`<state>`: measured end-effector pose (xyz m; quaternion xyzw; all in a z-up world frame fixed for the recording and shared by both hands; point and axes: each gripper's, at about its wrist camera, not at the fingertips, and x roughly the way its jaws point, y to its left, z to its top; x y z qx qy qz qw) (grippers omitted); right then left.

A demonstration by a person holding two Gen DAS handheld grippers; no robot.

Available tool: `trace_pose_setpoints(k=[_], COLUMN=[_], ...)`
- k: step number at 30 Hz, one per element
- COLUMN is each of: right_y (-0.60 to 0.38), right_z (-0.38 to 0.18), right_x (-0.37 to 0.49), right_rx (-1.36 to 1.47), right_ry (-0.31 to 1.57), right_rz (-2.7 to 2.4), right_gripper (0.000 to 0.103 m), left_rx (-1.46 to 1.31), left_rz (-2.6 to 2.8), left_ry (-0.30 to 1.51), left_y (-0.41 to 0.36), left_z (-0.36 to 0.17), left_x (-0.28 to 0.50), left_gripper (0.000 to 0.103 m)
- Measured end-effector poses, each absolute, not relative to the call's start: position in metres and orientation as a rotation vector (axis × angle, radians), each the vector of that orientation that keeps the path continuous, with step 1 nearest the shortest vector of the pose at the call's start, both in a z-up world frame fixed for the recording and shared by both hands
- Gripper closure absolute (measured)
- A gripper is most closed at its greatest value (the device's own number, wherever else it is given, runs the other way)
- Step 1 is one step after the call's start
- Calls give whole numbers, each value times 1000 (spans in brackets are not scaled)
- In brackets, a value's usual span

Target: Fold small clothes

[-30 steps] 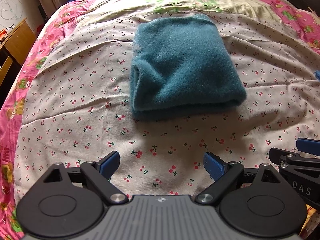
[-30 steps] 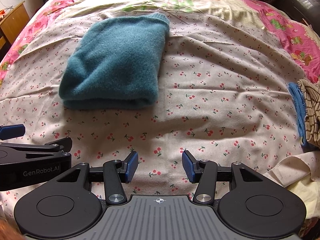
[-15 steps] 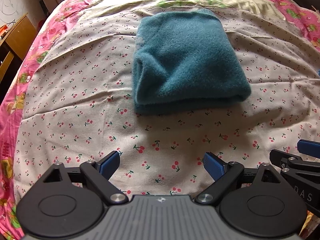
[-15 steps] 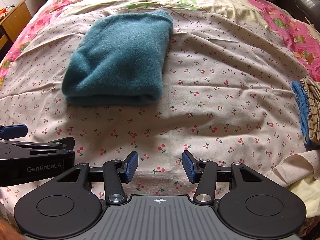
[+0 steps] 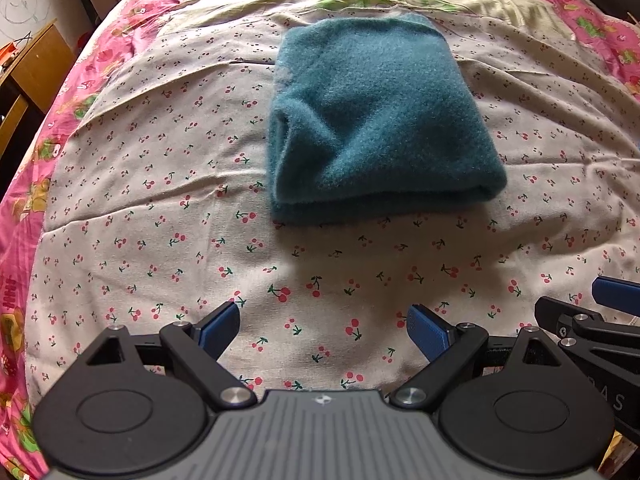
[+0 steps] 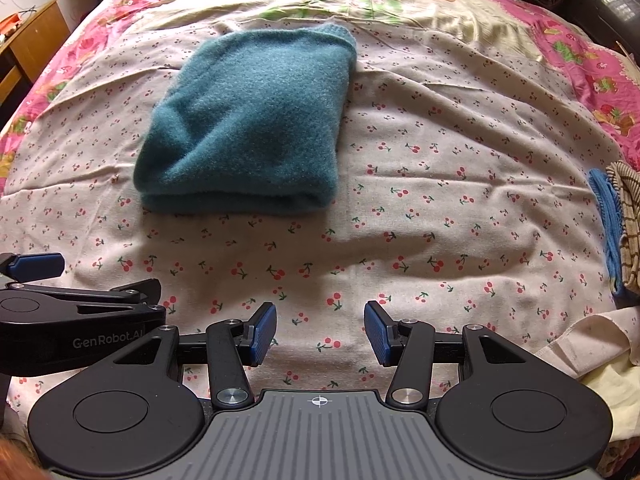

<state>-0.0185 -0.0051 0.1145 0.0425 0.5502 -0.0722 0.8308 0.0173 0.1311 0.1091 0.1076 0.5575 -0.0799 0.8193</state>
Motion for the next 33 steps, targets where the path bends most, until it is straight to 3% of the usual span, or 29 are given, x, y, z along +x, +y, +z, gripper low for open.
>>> trace_pose_setpoints(k=[33], right_y=[-1], right_z=[119], right_x=[-19], right_rx=[109], right_ry=[1153], right_rz=[-132], right_gripper=[55], left_rx=[140], left_rz=[-145], left_ry=[1228], left_y=[147], left_z=[107], left_x=[23], left_gripper=[3])
